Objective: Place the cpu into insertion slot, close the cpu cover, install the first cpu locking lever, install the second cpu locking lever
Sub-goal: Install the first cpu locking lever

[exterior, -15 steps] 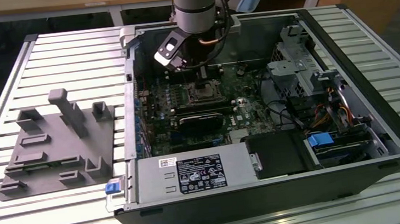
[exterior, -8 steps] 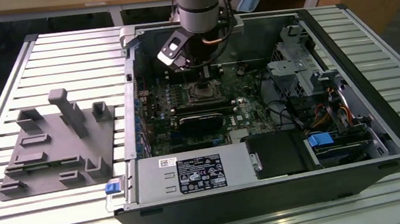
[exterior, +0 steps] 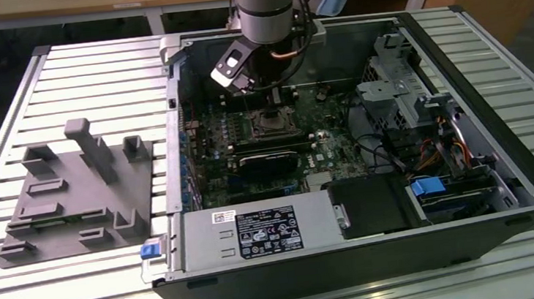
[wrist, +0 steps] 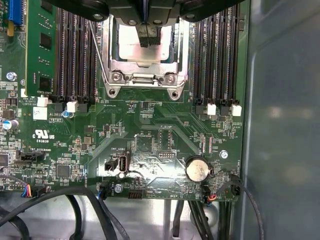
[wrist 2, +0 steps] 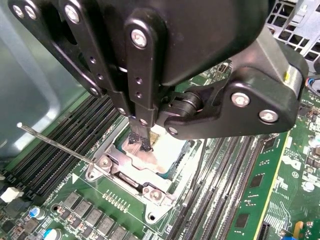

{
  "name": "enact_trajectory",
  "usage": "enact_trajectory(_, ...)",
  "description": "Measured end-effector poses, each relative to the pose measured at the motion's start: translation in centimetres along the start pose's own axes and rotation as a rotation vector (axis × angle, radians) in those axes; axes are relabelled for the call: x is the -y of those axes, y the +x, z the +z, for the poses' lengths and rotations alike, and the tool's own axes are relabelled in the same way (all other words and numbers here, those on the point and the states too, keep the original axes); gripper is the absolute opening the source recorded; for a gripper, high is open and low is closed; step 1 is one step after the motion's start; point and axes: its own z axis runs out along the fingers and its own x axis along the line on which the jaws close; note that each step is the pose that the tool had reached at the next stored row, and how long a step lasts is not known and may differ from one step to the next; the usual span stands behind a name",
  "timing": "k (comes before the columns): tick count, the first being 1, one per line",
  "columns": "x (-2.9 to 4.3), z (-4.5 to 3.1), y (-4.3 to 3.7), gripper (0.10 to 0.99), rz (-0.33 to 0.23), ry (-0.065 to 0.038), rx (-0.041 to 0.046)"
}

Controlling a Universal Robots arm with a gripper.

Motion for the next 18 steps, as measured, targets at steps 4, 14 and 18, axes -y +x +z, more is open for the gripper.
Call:
enact_trajectory(4, -0.01, -0.27, 0.00, 0.106, 0.000, 0.000, -0.0002)
enact_trajectory(14, -0.05, -0.97, -0.01, 0.106, 0.000, 0.000, -0.0005)
enact_trajectory(18, -0.07, -1.46, -0.01, 0.106, 0.000, 0.000, -0.0004)
